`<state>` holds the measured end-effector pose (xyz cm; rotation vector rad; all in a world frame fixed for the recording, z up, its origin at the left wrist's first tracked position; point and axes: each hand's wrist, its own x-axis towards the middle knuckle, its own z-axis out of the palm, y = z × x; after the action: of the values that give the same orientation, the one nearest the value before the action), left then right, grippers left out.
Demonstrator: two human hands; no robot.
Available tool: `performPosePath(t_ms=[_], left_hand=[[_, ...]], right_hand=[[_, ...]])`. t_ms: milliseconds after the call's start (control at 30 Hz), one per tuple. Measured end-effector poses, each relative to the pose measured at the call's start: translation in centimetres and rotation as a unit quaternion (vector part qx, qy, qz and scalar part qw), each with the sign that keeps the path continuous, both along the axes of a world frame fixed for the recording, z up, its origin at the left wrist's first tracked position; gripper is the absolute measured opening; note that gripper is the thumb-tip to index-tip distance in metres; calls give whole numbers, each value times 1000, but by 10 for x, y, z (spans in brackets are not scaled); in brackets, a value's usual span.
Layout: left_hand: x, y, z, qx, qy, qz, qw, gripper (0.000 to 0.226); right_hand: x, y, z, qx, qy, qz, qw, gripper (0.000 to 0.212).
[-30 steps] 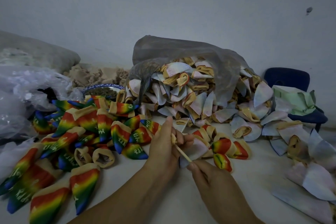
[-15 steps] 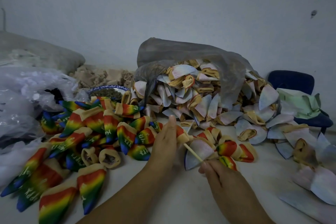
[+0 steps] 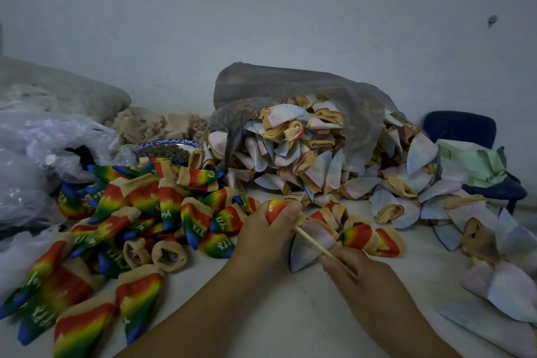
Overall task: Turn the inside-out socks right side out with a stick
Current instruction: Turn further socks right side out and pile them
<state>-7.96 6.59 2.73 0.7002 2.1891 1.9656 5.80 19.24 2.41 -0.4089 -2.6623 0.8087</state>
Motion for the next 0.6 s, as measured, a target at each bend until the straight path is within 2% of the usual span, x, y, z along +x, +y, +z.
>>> performPosePath(t_ms=[100,167,267,367,467,600], left_hand=[[6,2,9,104,-90,-33,990,48],[7,2,9,135,-128,-42,982,45],[11,2,2,165,-138,-61,975,54],[11,2,-3,96,-71,-53,991,77],[5,0,-4,24,-23,-49,998,84],[3,-4,-2,-67,18,-76,995,94]], right_hand=[[0,0,-1,13,11,3,1000,42],[1,0,-2,21,15,3,1000,41],[2,1,-1,36,13,-2,999,43],[0,1,0,30,8,-4,1000,39],[1,1,-2,25,5,-6,1000,26],[1,-1,1,7,10,-11,1000,44]])
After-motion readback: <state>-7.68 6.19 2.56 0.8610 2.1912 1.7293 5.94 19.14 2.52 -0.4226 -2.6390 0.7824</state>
